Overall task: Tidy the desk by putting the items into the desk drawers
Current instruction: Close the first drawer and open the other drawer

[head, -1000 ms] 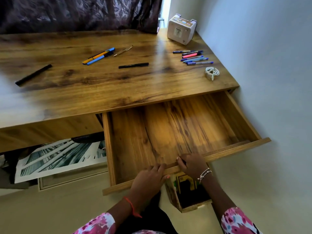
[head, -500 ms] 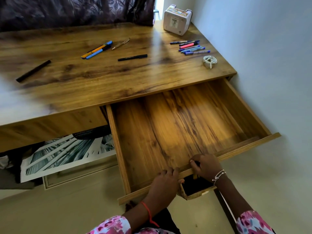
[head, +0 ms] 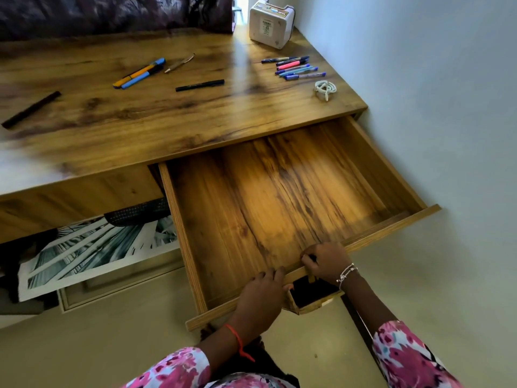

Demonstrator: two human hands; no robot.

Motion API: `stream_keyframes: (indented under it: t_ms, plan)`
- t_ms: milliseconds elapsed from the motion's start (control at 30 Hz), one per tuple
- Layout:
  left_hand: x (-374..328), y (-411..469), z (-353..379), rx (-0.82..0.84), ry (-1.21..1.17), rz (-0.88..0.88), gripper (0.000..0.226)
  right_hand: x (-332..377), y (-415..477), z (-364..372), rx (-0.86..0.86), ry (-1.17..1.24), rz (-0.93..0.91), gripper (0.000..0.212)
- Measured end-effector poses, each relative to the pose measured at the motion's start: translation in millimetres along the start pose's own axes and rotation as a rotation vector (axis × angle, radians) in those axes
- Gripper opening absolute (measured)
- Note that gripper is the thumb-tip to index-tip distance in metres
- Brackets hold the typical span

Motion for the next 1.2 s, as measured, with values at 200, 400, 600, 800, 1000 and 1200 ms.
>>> stream_keyframes:
  t_ms: [200, 400, 600, 800, 1000, 1200]
  plan:
    - [-9.0, -7.2, 3.9, -0.005, -0.049, -0.034, 0.049, -4.4, -9.8, 5.5, 0.027, -0.003, -0.020, 0.041]
    - [-21.0, -15.3, 9.3, 0.020, -0.081, -0.053, 0.049, -8.4, -25.7, 8.6, -0.005, 0.050, -0.050, 0.037]
    - [-35.4, -24.4, 14.4, 0.014, -0.115, -0.058, 0.047, -15.0, -41.1, 13.9, 0.003, 0.087, -0.063, 0.038]
    - [-46.9, -32.8, 21.9, 0.033, -0.146, -0.061, 0.049, -16.8, -59.5, 12.8, -0.012, 0.178, -0.068, 0.030]
    - [-54.5, -39.4, 30.8, 0.049, -0.188, -0.060, 0.050, -19.8, -69.8, 17.8, 0.031, 0.108, -0.032, 0.033]
    - [-55.9, -48.1, 27.9, 0.085, -0.310, -0.005, 0.052, -18.0, -64.8, 19.8, 0.139, 0.018, -0.005, 0.036]
Point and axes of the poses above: each hand's wrist, its own y-axis towards the middle knuckle, its own z-axis out of the palm, x = y × z, the point moved 6 cm from there along y, towards the middle knuckle, and after that the axes turned 11 degrees about z, right-handed, at the moved point
